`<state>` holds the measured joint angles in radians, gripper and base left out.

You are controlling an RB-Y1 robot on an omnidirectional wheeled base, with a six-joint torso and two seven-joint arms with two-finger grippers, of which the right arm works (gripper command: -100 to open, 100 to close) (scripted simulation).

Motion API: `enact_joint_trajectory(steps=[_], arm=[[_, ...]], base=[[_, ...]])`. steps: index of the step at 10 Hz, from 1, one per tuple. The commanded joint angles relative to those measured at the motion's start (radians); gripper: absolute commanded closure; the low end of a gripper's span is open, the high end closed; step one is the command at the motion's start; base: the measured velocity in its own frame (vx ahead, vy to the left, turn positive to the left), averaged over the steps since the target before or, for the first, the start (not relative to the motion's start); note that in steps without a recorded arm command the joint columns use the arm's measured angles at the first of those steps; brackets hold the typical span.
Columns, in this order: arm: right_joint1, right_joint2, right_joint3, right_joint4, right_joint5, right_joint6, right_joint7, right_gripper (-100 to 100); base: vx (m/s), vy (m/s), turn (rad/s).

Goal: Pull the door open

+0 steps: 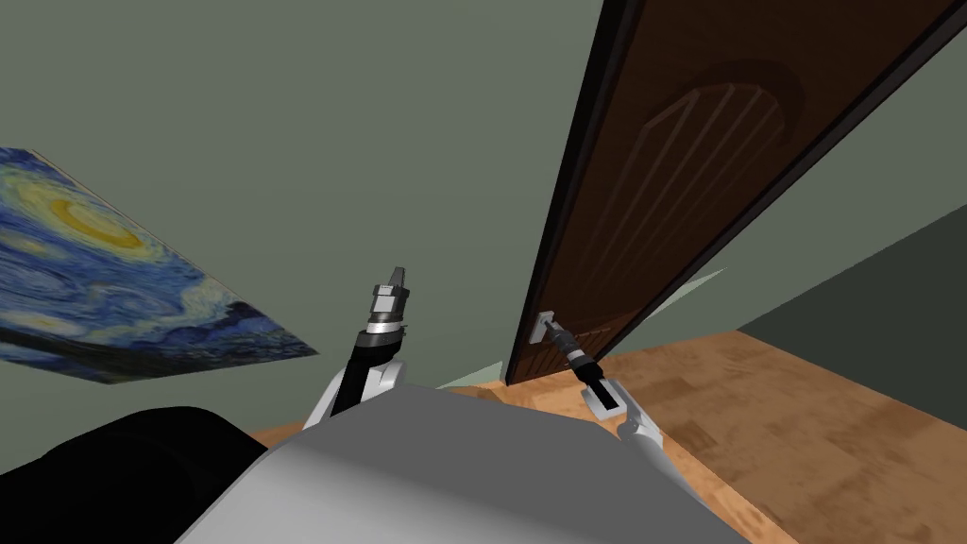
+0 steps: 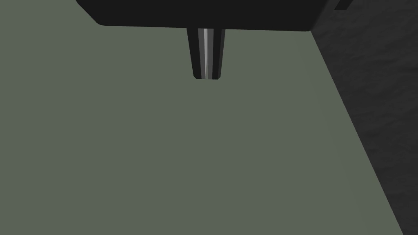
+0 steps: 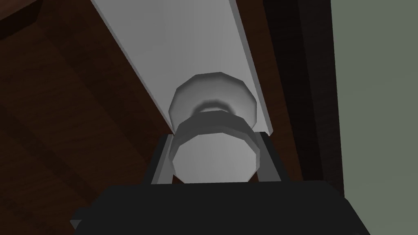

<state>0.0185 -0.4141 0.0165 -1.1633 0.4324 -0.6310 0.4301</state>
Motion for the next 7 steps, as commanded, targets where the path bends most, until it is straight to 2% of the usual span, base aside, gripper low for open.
enact_joint_trajectory(steps=[1, 6, 7], arm=[[0.002, 0.006, 0.003, -0.001, -0.013, 0.005, -0.047, 100], [0.0, 0.015, 0.003, -0.006, -0.046, 0.021, -0.156, 100], [0.0, 0.019, 0.004, -0.007, -0.059, 0.027, -0.194, 100]], base=[[-0.037, -0.032, 0.045], [-0.047, -0.045, 0.064], [-0.052, -0.036, 0.069]])
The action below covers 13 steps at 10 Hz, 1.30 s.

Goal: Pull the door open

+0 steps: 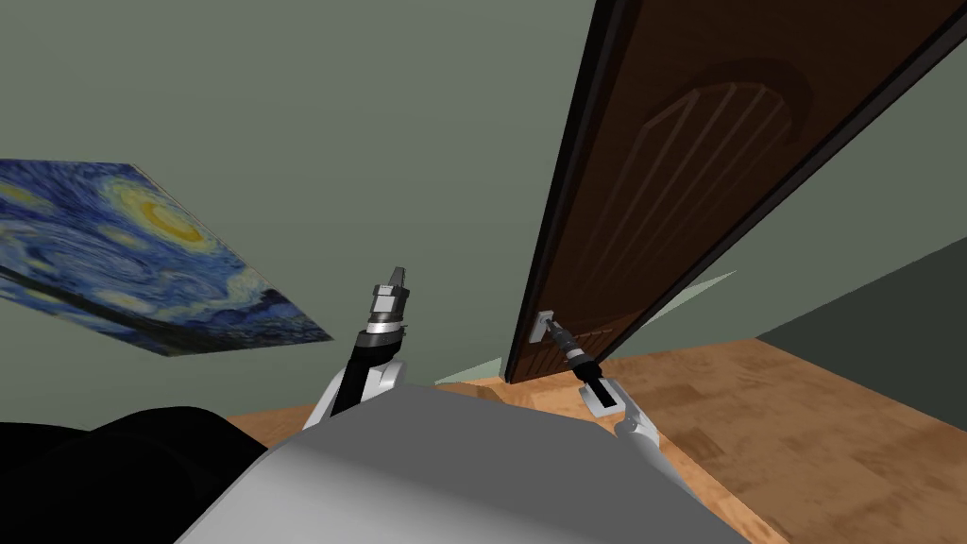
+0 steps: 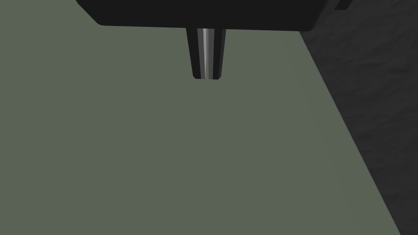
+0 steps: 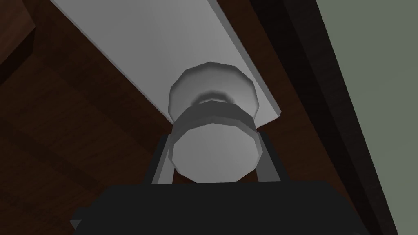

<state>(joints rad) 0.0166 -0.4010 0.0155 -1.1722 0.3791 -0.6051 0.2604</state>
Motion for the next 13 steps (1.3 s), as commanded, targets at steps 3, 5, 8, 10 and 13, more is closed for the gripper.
enact_joint_trajectory(steps=[3, 5, 8, 10, 13], arm=[[0.001, 0.013, 0.005, -0.002, -0.032, 0.013, -0.099, 100], [0.0, 0.017, 0.006, -0.004, -0.045, 0.02, -0.144, 100], [-0.001, 0.025, 0.006, -0.008, -0.073, 0.033, -0.218, 100], [-0.002, 0.029, 0.007, -0.01, -0.087, 0.04, -0.264, 100], [-0.003, 0.037, 0.007, -0.014, -0.116, 0.054, -0.331, 100]], base=[[-0.055, -0.04, 0.066], [-0.04, -0.034, 0.052], [-0.048, -0.05, 0.077], [-0.052, -0.028, 0.054], [-0.052, -0.046, 0.075]])
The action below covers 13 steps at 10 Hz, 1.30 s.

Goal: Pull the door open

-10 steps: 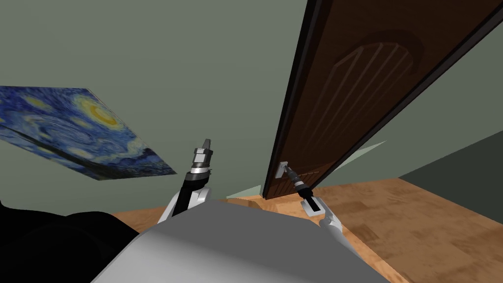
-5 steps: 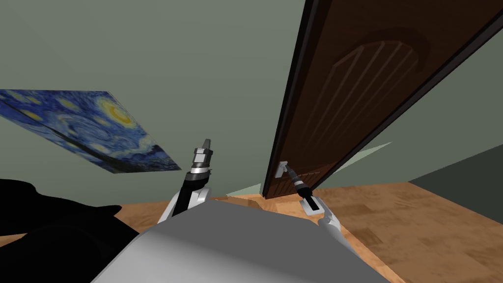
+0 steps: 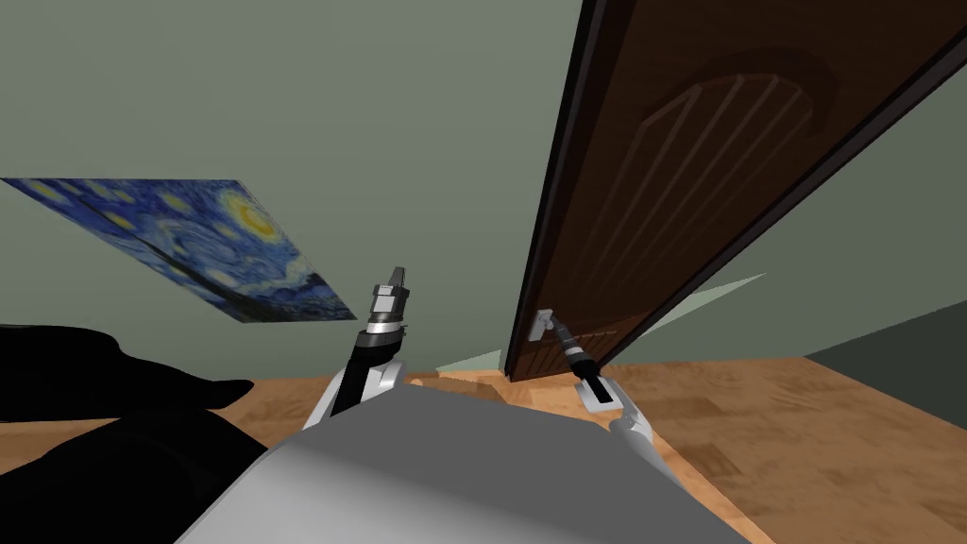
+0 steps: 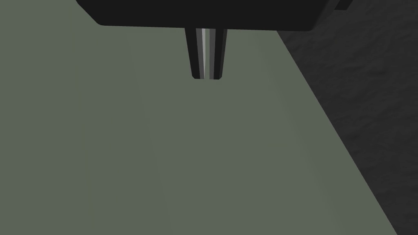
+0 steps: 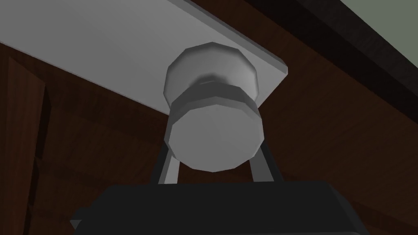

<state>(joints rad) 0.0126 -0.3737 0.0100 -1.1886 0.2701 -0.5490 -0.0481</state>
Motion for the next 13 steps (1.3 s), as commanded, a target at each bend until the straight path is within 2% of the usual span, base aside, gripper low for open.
enact_joint_trajectory(steps=[1, 4, 7, 9, 13], arm=[[0.001, 0.01, 0.013, 0.003, -0.007, -0.002, -0.04, 100], [0.0, 0.019, 0.013, -0.001, -0.038, 0.012, -0.119, 100], [-0.001, 0.023, 0.014, -0.004, -0.053, 0.02, -0.165, 100], [-0.002, 0.032, 0.015, -0.008, -0.084, 0.035, -0.23, 100], [-0.003, 0.041, 0.015, -0.012, -0.115, 0.05, -0.324, 100]], base=[[-0.061, -0.052, 0.065], [-0.049, -0.037, 0.059], [-0.046, -0.035, 0.064], [-0.063, -0.05, 0.111], [-0.053, -0.044, 0.061]])
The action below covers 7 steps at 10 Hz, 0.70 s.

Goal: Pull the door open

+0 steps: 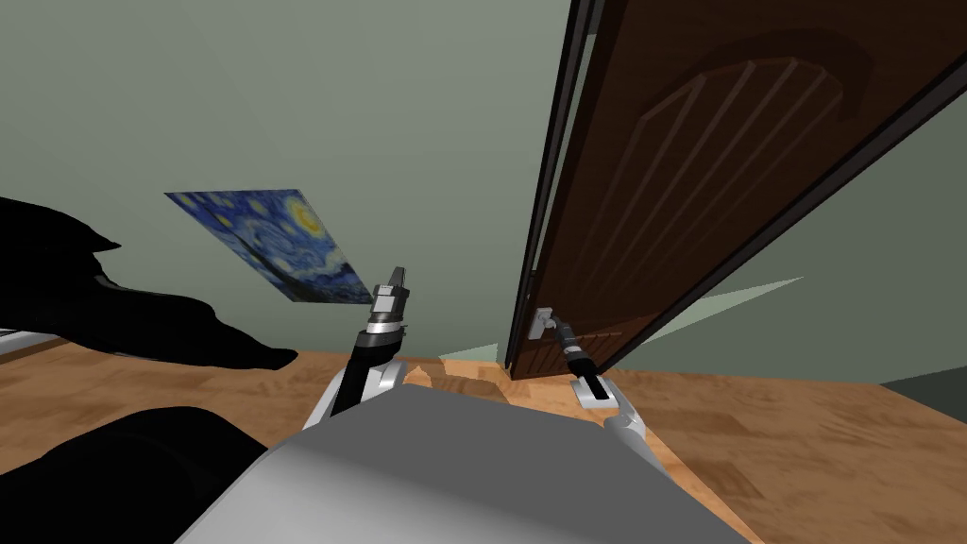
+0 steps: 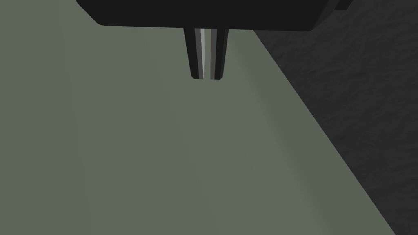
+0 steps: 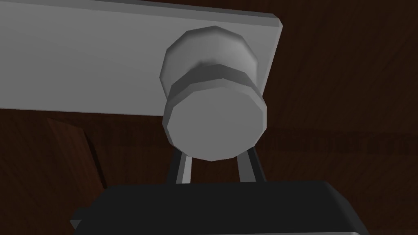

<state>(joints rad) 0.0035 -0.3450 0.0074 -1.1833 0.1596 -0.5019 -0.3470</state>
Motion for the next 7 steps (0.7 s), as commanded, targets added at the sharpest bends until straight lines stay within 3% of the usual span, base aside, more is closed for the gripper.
enact_joint_trajectory(steps=[1, 4, 7], arm=[[0.006, 0.012, 0.018, -0.017, -0.005, 0.003, -0.032, 100], [0.005, 0.021, 0.019, -0.022, -0.036, 0.018, -0.113, 100], [0.004, 0.026, 0.019, -0.024, -0.052, 0.025, -0.157, 100]], base=[[-0.039, -0.034, 0.042], [-0.043, -0.031, 0.065], [-0.051, -0.036, 0.058]])
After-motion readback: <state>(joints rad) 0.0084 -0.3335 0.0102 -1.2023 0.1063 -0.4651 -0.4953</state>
